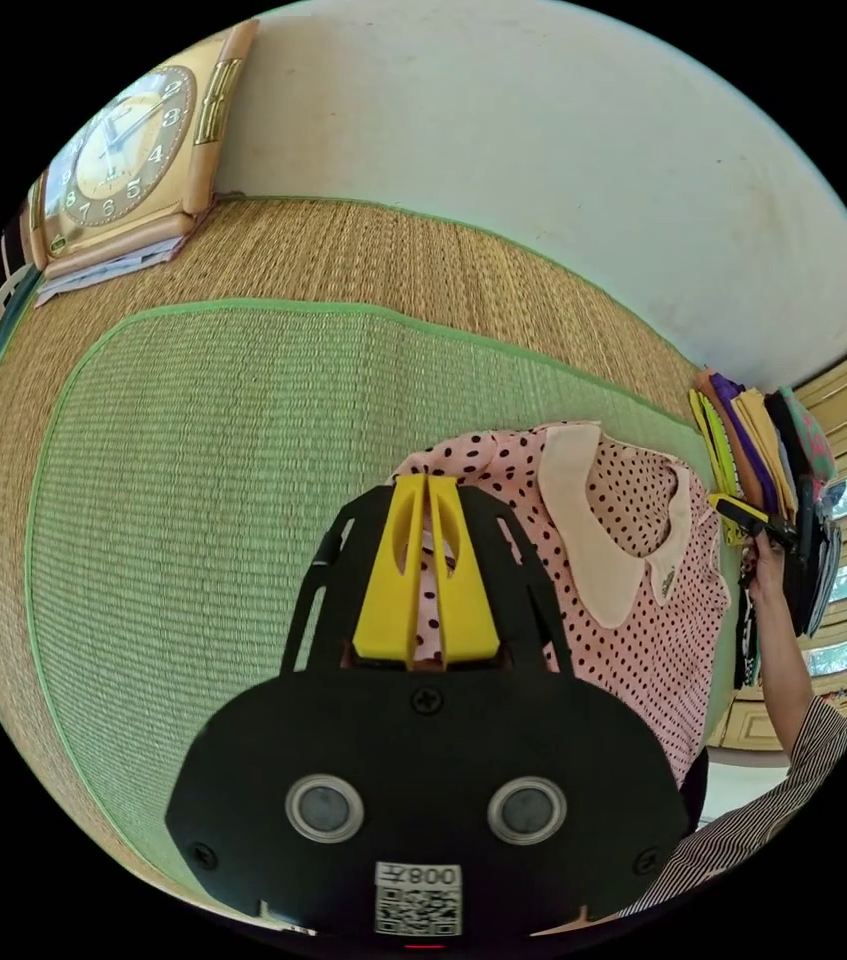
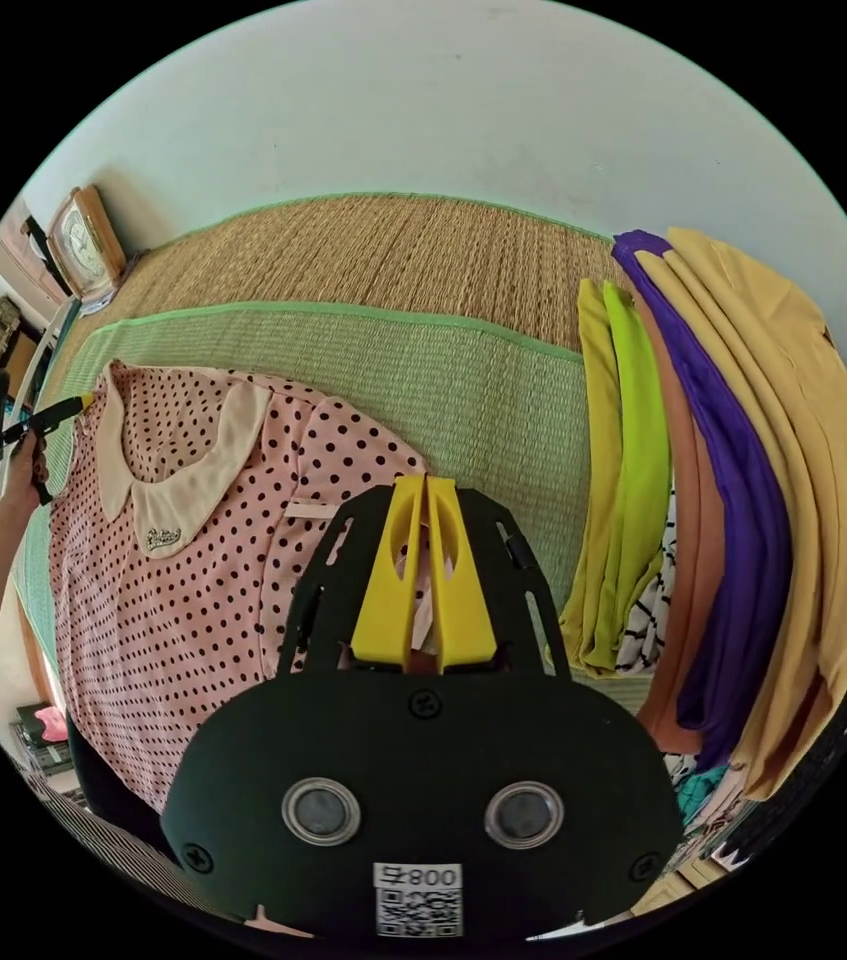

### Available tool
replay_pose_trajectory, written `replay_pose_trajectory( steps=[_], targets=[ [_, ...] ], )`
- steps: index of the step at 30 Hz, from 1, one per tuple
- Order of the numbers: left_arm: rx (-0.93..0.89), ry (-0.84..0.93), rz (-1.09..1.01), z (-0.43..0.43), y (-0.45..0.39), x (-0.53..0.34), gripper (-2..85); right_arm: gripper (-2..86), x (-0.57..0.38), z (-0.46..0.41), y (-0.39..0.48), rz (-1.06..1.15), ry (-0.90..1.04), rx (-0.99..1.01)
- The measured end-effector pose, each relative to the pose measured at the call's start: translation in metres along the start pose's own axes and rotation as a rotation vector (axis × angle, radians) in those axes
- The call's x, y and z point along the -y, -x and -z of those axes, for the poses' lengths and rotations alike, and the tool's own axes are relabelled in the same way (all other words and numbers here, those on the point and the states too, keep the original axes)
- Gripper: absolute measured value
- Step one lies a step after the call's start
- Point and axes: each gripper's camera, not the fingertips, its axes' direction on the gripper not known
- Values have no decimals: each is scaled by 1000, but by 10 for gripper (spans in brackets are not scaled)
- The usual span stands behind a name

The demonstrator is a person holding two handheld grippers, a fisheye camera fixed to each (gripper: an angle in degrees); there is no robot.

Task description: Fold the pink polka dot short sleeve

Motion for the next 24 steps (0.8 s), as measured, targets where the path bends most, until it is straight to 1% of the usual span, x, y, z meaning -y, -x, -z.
replay_pose_trajectory(
  steps=[4, 7, 9, 11, 13, 14, 15, 16, 17, 19, 21, 24],
  targets=[
    [-115, -93, 24, 11, 8, -5, 27, 21, -2, 16, -10, -42, -64, 60],
    [-185, -110, -5, 13, 7, -12, 33, 32, -11, 29, -12, -36, -103, 109],
    [-196, -109, -33, 12, 2, -19, 33, 32, -25, 38, -9, -22, -132, 155],
    [-189, -74, -70, 4, -3, -22, 32, 24, -35, 38, -3, -8, -145, 151],
    [-113, 14, -94, -14, -6, -21, 29, 17, -37, 26, 2, 11, -101, 124],
    [-101, 26, -98, -17, -6, -21, 28, 12, -35, 13, 2, 10, -53, 116],
    [-100, -1, -81, -16, -5, -21, 26, 8, -32, 4, 0, 4, -12, 150],
    [-134, -24, -77, -13, -6, -20, 26, 7, -31, 4, -1, 3, -13, 174],
    [-152, -37, -90, -11, -8, -19, 25, 5, -30, 12, 0, 6, -64, 193],
    [-147, -70, -155, -7, -22, -15, 23, 3, -26, 26, 10, 43, -136, 160],
    [-139, -63, -194, -13, -34, -8, 23, 2, -9, 30, 27, 105, -166, 167],
    [-156, -44, -209, -30, -47, 5, 22, 2, 25, 15, 46, 148, -140, 204]
  ],
)
